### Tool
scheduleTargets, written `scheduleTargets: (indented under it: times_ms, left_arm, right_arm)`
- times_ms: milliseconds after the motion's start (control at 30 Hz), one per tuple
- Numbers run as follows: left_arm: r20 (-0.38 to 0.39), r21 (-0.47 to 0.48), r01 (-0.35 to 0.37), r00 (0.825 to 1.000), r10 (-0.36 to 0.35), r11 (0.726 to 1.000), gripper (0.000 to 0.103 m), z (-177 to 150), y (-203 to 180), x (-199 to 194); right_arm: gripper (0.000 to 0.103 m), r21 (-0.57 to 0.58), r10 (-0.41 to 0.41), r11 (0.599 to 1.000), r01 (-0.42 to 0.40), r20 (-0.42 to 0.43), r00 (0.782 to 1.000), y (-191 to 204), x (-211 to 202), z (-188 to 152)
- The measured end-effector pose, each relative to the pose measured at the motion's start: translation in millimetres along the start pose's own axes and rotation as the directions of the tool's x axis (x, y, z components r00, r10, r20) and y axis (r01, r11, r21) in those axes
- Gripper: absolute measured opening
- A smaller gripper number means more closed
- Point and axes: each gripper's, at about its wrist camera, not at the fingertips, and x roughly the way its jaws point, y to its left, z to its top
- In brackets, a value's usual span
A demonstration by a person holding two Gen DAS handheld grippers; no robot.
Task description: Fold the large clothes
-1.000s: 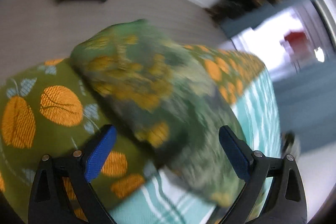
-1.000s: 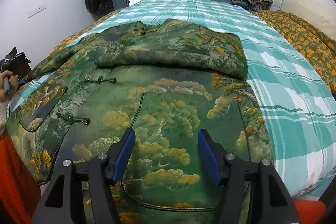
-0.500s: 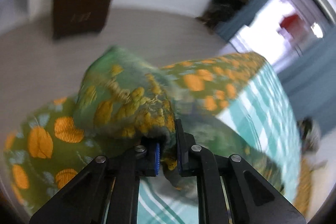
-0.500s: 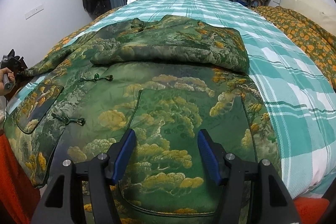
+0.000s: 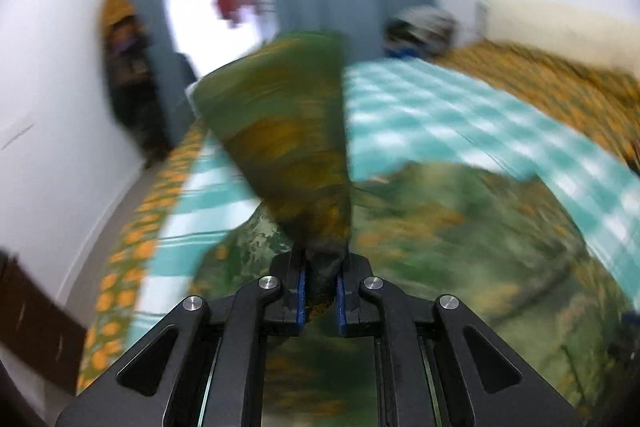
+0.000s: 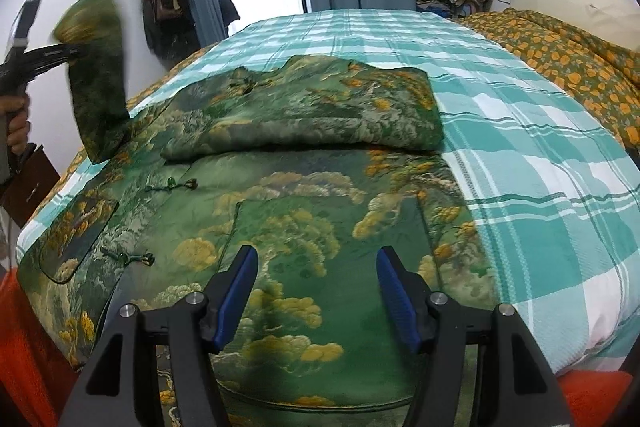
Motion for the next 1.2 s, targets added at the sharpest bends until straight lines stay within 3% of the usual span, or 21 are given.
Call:
scheduleTargets:
  times_ms: [133, 233, 333, 400, 467, 500, 667, 900, 1067, 1200]
  left_arm:
    - [-0.099, 0.069, 0.07, 0.993, -0.063, 0.995, 0.009, -25, -64, 37]
    - [-0.17, 0.078, 0.075, 0.984, -0.061, 0.994, 0.011, -49, -89, 46]
    - [-0.236, 0.084, 0.074, 0.97, -0.052, 0.994, 0.027, -66, -94, 57]
    - [-0.253, 0.085, 0.078, 0.966, -0.055, 0.993, 0.067, -74, -98, 52]
    - [-0.23, 0.082, 0.07, 0.972, -0.049, 0.994, 0.089, -84, -89, 39]
    - [-0.219, 0.083, 0.064, 0.975, -0.045, 0.994, 0.093, -91, -84, 29]
    - [-0.244, 0.068, 0.068, 0.969, -0.049, 0.995, 0.093, -116, -68, -6]
    - [-0.259, -0.114, 0.013, 0.965, -0.043, 0.993, 0.096, -152, -31, -26]
    - [-0.303, -0.214, 0.006, 0.95, -0.072, 0.977, 0.096, -171, -20, -20]
    - [-0.301, -0.209, 0.015, 0.95, -0.079, 0.978, 0.096, -173, -23, -18]
  right_arm:
    - [0.063, 0.021, -0.003, 1.0, 0.003, 0.011, 1.0, -10, -3, 1]
    - [0.063, 0.027, -0.005, 1.0, 0.005, 0.012, 1.0, -15, -5, 0]
    - [0.063, 0.035, -0.006, 0.999, 0.006, 0.003, 1.0, -19, -3, -1]
    - [0.063, 0.041, -0.001, 0.999, 0.001, -0.006, 1.0, -20, 0, 0]
    - [0.063, 0.042, 0.006, 0.999, -0.005, -0.012, 1.0, -19, 3, 1]
    - [0.063, 0.041, 0.01, 0.999, -0.01, -0.015, 1.0, -19, 4, 2]
    - [0.063, 0.047, 0.048, 0.998, -0.048, -0.012, 0.999, -11, 6, 18]
    - [0.063, 0.204, 0.175, 0.963, -0.175, 0.015, 0.984, -18, 29, 76]
    - [0.063, 0.312, 0.297, 0.909, -0.275, -0.025, 0.954, 1, 72, 116]
    - [0.063, 0.333, 0.416, 0.871, -0.362, -0.104, 0.904, 43, 129, 144]
